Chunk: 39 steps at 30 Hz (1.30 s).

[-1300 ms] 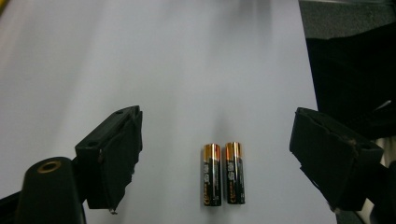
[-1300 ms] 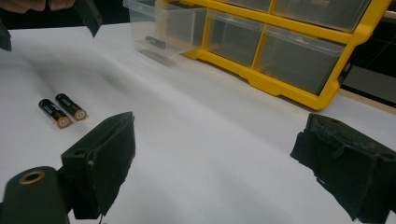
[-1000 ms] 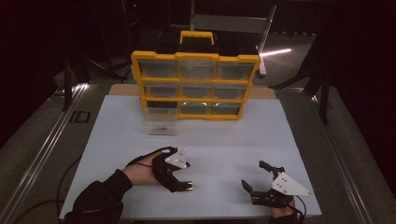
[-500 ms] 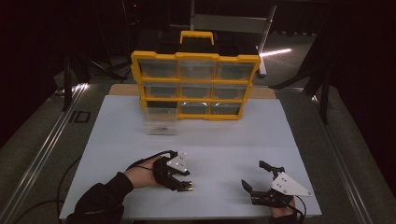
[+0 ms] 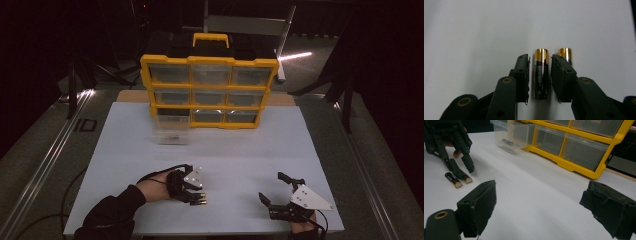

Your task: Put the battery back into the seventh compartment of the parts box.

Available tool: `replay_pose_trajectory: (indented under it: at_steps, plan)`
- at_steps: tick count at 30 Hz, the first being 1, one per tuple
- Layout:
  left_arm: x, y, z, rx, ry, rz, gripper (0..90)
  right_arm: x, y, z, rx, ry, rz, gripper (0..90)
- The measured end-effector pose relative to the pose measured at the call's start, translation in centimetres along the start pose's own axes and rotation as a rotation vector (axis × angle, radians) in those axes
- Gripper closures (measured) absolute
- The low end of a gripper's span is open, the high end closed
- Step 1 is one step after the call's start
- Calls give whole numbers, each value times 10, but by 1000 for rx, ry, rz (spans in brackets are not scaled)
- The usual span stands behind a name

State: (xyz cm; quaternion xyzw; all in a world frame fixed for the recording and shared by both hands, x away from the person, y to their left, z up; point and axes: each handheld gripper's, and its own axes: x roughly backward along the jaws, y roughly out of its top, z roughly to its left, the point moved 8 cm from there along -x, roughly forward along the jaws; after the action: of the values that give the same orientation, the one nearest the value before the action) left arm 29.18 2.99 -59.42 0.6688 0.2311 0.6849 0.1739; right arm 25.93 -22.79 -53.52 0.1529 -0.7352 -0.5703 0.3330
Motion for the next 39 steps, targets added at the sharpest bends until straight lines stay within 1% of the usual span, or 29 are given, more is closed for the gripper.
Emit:
replay_pose_trajectory:
  at_steps: [3, 6, 8, 12, 14, 17, 19, 22, 26, 34, 36, 39]
  plan:
    - [-3, -2, 2, -4, 3, 5, 661, 0, 0, 0, -2, 0, -1, 104]
    - [-3, -2, 4, -3, 1, -3, 672, 0, 0, 0, -1, 0, 0, 104]
    - [-4, -2, 4, -15, 1, -2, 672, 0, 0, 0, 1, 0, -1, 104]
    - [-4, 0, 3, -44, 10, 18, 672, 0, 0, 0, 4, -1, -1, 104]
    - [-4, 0, 3, -41, 9, 33, 673, 0, 1, 0, 4, -2, -3, 104]
    - [-5, 1, 2, -42, 2, 51, 703, 0, 0, 0, 1, -2, -1, 104]
    - [-5, 2, 1, -47, -1, 67, 739, 0, 0, 0, 5, -3, 0, 104]
    - [-6, 3, 1, -34, -9, 96, 746, 0, 1, 0, 6, -2, -2, 104]
    - [-6, 5, 2, -26, -19, 116, 752, 0, 1, 0, 6, -2, -1, 104]
    - [-6, 6, 3, 13, -27, 141, 756, 0, 1, 0, 1, -1, -3, 104]
    - [-6, 6, 3, 14, -29, 142, 757, 0, 1, 0, 0, -1, -4, 104]
    - [-6, 7, 4, 16, -47, 136, 757, 0, 1, 0, 0, 0, -4, 104]
